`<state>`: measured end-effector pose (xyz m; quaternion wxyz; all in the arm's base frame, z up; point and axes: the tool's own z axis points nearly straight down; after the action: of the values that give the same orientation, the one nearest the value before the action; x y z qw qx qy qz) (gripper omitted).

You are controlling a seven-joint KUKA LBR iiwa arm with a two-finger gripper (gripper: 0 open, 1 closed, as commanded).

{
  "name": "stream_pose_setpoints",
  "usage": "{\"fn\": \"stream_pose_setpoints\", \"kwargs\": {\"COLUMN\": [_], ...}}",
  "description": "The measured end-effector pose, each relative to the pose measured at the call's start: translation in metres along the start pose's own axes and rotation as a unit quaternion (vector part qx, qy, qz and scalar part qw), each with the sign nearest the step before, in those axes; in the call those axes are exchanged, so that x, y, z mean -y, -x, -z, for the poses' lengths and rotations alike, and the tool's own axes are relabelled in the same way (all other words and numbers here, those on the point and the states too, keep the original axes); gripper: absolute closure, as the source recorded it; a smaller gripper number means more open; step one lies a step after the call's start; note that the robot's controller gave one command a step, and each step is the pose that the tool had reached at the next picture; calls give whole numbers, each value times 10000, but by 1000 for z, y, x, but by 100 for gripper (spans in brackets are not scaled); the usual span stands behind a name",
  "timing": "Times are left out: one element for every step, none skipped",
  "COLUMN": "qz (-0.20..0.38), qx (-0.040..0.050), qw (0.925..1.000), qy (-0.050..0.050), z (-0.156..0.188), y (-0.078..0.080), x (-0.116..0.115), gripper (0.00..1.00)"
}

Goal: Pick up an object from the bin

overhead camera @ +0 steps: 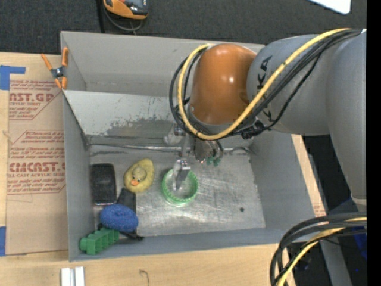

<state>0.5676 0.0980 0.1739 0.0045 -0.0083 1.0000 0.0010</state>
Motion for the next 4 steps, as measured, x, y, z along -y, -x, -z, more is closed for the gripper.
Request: {"fn": "stream_pose_setpoints", "kwargs": {"qz": [10, 150, 605, 501], "qx": [-16, 26, -26, -93], "qw": [10000, 9999, 9982, 9987], "qy": [-2, 11, -4, -22], "z": [-60, -95, -89, -99], "y": [4, 5, -40, -30], "x": [20, 41, 56, 34], "gripper": [0, 0, 0, 100]}}
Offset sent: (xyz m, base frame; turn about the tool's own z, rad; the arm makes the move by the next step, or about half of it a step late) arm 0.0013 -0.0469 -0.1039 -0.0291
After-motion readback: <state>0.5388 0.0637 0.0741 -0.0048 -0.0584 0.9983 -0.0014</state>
